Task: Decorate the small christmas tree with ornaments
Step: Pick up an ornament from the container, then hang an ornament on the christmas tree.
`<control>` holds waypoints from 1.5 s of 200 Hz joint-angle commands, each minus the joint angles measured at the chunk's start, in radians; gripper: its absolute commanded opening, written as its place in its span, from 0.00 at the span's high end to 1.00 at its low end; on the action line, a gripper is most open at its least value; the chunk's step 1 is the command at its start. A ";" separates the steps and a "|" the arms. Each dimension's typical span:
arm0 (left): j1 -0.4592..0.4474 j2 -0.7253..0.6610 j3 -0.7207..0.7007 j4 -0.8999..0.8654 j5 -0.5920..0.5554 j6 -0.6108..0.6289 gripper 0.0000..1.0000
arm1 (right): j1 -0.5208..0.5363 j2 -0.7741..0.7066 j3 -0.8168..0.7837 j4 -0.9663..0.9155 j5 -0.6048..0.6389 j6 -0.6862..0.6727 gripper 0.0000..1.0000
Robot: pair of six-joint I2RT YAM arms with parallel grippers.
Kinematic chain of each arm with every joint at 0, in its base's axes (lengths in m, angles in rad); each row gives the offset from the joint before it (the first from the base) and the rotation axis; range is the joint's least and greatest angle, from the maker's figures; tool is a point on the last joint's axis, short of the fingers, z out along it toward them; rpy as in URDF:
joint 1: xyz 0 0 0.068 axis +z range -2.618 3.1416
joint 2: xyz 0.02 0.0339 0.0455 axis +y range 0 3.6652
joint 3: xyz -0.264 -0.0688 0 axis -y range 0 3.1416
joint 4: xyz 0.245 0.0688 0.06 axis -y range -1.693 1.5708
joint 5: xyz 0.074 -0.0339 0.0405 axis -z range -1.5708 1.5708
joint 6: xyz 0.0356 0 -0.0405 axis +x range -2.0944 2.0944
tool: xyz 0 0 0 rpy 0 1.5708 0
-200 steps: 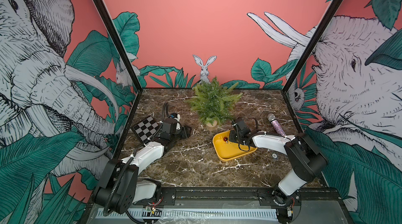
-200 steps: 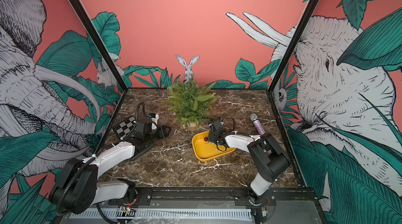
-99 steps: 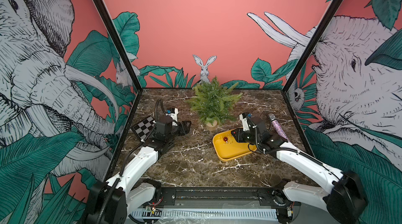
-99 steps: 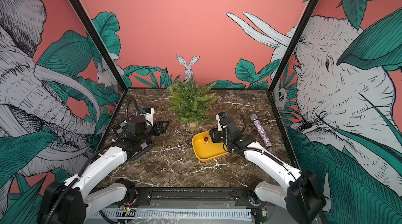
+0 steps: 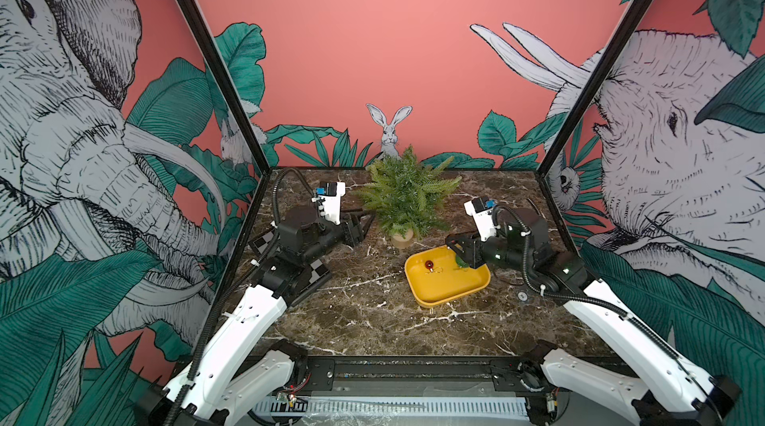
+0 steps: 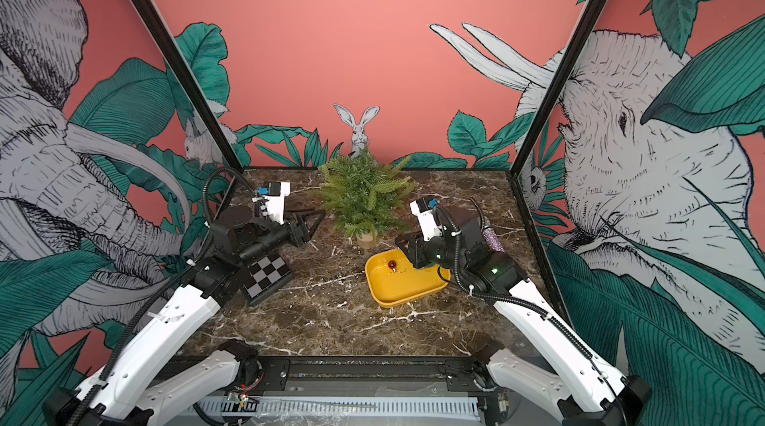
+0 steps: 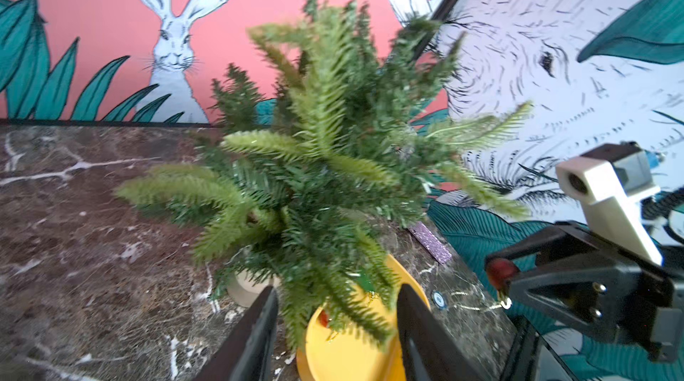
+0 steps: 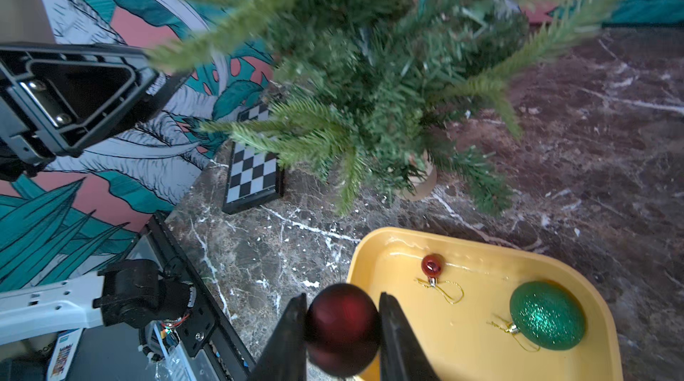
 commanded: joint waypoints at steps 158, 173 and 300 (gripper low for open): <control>-0.032 0.240 0.313 0.126 0.332 -0.201 0.31 | 0.001 0.230 0.357 0.368 -0.196 -0.129 0.71; -0.032 0.258 0.313 0.167 0.350 -0.236 0.31 | 0.001 0.234 0.345 0.406 -0.198 -0.136 0.71; -0.032 0.335 0.299 0.421 0.423 -0.413 0.51 | 0.004 0.237 0.318 0.440 -0.197 -0.161 0.71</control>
